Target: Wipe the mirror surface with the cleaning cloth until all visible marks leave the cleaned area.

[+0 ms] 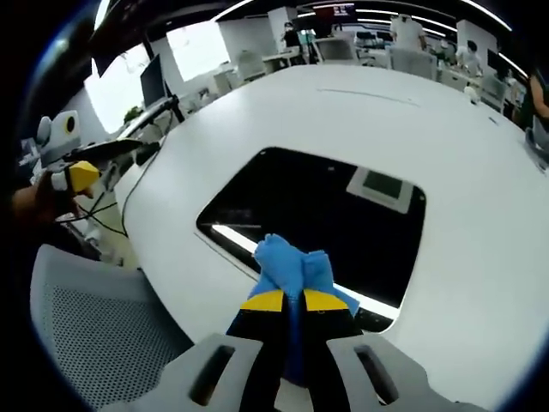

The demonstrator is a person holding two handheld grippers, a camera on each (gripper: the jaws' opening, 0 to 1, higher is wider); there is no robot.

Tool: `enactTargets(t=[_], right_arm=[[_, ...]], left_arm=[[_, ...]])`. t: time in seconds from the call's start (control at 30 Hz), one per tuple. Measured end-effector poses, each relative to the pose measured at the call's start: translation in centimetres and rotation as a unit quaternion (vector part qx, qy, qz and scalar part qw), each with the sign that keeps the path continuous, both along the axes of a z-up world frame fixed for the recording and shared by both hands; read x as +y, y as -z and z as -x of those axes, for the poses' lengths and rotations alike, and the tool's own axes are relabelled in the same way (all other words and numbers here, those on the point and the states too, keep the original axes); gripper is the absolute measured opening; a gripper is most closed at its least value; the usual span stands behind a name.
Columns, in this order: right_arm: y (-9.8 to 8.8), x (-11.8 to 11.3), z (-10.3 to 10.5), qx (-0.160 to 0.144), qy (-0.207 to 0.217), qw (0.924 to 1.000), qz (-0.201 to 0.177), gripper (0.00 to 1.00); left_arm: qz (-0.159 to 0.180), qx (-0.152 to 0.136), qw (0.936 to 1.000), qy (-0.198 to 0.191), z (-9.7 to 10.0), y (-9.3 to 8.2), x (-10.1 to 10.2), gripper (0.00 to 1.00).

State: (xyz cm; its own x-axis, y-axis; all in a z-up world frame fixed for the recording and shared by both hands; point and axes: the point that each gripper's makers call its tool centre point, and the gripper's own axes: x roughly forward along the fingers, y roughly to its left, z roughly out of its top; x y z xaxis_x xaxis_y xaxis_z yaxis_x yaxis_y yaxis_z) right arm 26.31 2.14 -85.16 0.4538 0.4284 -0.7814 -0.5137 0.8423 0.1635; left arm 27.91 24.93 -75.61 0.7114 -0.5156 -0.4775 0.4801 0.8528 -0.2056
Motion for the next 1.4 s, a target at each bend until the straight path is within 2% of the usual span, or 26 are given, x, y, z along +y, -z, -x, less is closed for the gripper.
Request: enactTargets(t=[0.57,1.4], right_arm=[[0.0,-1.0,0.0,0.003,-0.013,0.9999,0.008,0.01],[0.1,-3.2,0.0,0.013,0.001,0.9999,0.008,0.01]], left_arm=[[-0.002,0.000,1.0000,-0.004,-0.3,-0.2,0.5,0.99],[0.001,0.001,1.0000,-0.002,-0.6,-0.1,0.5,0.99]])
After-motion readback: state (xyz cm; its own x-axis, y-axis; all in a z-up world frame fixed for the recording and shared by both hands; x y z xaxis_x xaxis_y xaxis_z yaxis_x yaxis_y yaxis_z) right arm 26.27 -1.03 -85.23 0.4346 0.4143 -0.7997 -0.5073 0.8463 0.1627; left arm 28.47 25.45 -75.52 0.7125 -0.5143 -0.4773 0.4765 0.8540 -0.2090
